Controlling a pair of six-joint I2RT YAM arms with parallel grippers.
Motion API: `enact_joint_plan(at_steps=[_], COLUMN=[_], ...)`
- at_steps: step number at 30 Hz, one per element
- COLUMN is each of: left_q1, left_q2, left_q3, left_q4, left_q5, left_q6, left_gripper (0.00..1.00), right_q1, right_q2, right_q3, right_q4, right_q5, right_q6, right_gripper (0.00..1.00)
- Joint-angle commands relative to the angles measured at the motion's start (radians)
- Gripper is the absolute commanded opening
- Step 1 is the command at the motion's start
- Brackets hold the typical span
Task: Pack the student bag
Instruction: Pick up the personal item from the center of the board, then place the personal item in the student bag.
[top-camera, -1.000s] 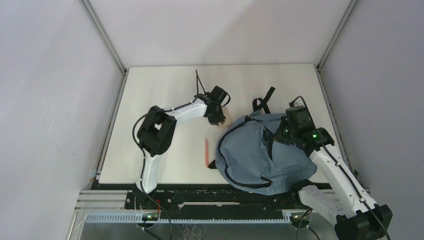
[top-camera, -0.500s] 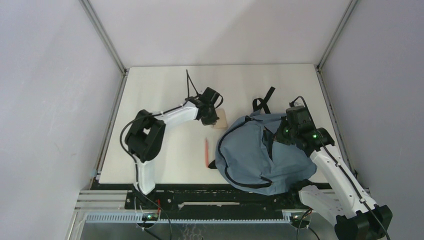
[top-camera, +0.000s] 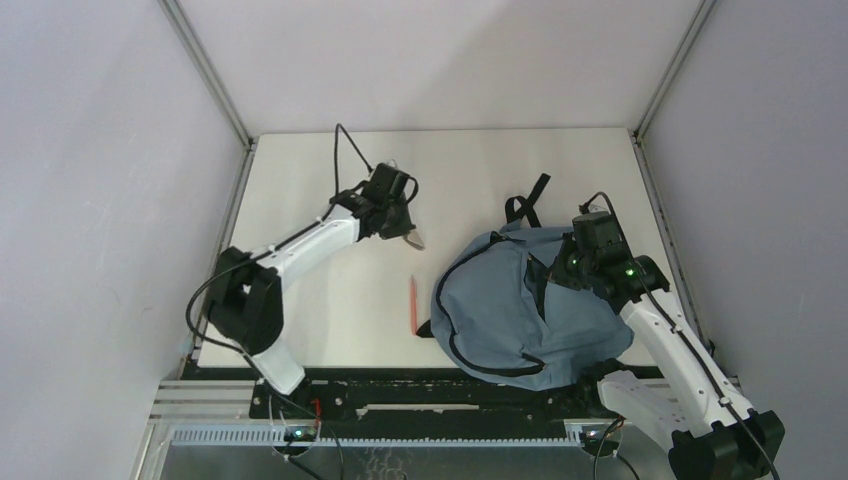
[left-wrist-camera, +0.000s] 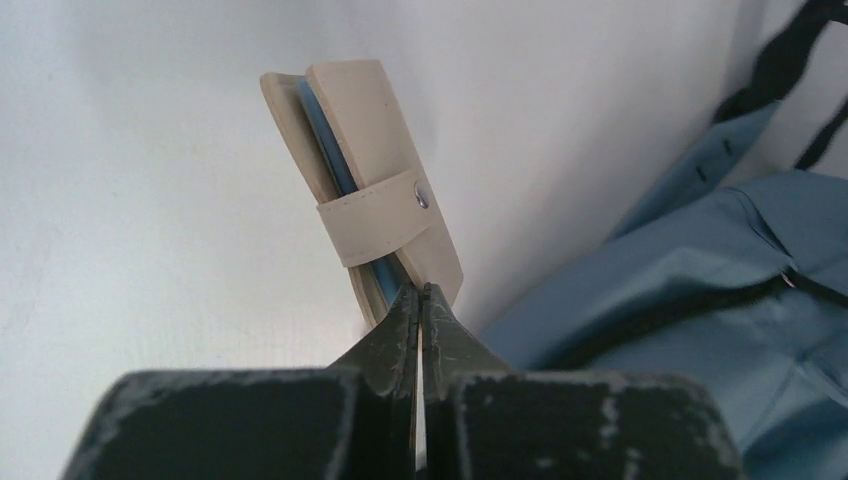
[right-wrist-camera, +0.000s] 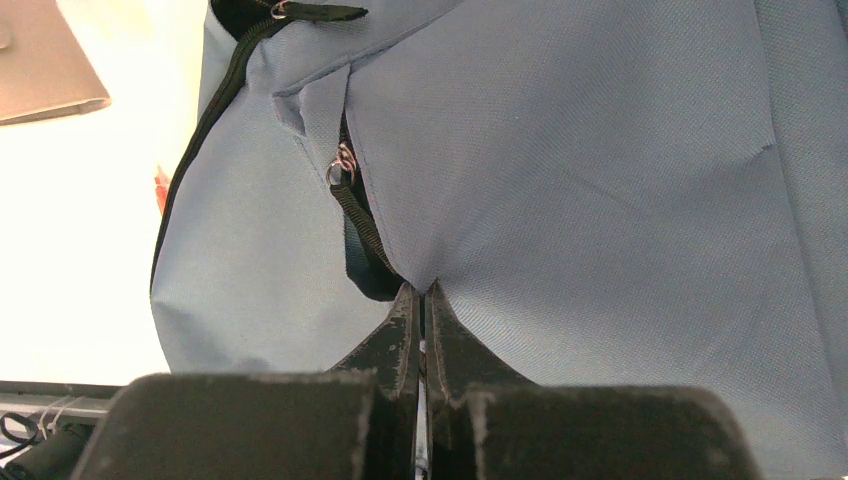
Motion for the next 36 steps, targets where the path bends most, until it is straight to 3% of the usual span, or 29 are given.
enact_joint_plan(at_steps=[1, 9, 15, 17, 21, 28, 36], left_q1=[-0.005, -0.005, -0.016, -0.052, -0.169, -0.299, -0.378], left_q2=[-0.142, -0.255, -0.352, -0.373, -0.388, -0.281, -0.109], left_q3=[-0.030, -0.090, -0.128, -0.141, -0.136, -0.137, -0.050], left_q4=[0.035, 0.036, 0.106, 0.136, 0.156, 0.348, 0.424], left_q5=[0.042, 0.091, 0.302, 0.365, 0.360, 0.570, 0.670], left_q6=[0.064, 0.153, 0.103, 0.068, 0.032, -0.058, -0.055], left_gripper=[0.00, 0.00, 0.00, 0.00, 0.00, 0.00, 0.00], right_q1=[-0.010, -0.010, -0.010, -0.010, -0.010, -0.009, -0.012], right_q2=[-0.018, -0.015, -0.021, -0.022, -0.017, -0.019, -0.033], right_q3=[0.004, 0.005, 0.004, 0.005, 0.005, 0.005, 0.006], right_q4=[0.038, 0.047, 0.059, 0.063, 0.073, 0.087, 0.084], right_q5=[-0.006, -0.018, -0.021, -0.021, -0.021, -0.062, -0.084], right_q6=[-0.011, -0.007, 0.001, 0.004, 0.011, 0.016, 0.021], right_gripper=[0.00, 0.00, 0.00, 0.00, 0.00, 0.00, 0.00])
